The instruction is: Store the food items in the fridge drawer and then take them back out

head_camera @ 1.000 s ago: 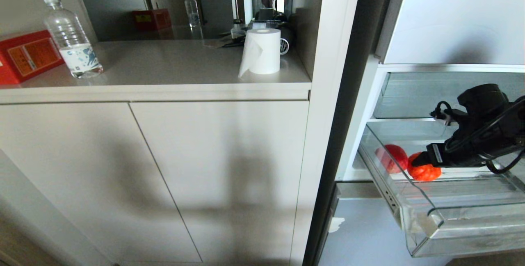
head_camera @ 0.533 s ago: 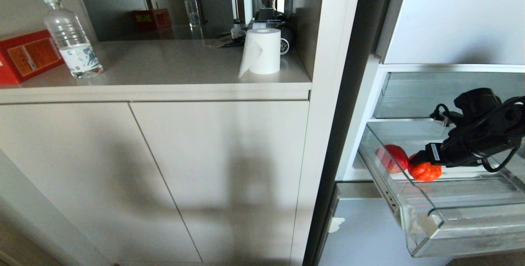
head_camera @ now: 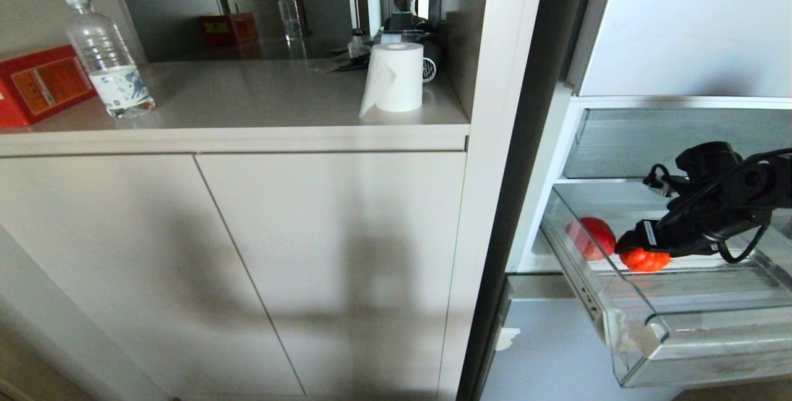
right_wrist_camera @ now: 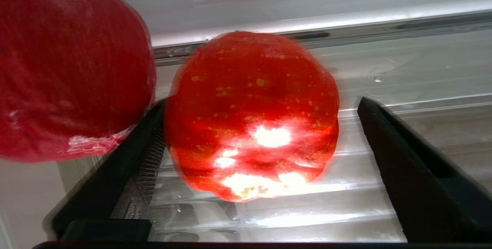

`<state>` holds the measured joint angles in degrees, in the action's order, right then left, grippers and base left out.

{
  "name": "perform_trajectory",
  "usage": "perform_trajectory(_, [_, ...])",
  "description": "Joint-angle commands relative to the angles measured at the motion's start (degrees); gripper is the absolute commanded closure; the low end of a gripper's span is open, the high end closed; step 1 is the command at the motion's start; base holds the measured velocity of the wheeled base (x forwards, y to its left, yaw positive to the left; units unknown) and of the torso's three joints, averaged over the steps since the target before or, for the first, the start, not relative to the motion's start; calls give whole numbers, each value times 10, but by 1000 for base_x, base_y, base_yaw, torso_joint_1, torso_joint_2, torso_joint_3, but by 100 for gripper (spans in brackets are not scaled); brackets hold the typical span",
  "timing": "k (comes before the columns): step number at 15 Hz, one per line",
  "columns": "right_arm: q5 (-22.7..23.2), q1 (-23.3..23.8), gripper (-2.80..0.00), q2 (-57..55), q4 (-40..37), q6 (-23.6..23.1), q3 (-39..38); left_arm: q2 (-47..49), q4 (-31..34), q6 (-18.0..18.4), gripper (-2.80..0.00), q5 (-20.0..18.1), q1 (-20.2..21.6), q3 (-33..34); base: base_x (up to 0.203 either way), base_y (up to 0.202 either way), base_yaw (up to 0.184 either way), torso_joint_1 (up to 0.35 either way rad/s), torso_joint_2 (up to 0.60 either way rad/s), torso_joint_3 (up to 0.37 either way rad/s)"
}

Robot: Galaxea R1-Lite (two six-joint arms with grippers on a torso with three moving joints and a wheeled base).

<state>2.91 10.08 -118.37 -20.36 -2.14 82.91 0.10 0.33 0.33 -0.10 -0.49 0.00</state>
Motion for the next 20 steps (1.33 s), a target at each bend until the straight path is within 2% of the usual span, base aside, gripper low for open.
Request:
perform_trajectory(1, [0,-1,0,-4,-1,0,0,1,0,0,0,0,0,0,0,0,0,0,0,0])
perform_trajectory(8, [1,-3,0,54,-3,12,-35,1,0,0,0,0,0,0,0,0,0,0,0,0])
perform_trajectory(15, [-7,-3,0,297,-3,36,-162,1,0,0,0,0,0,0,0,0,0,0,0,0])
perform_trajectory(17, [-25,-3,0,383,-3,37,-210,1,0,0,0,0,0,0,0,0,0,0,0,0])
perform_trajectory(20, [-89,1,0,509,-3,26,-266,1,0,0,0,0,0,0,0,0,0,0,0,0])
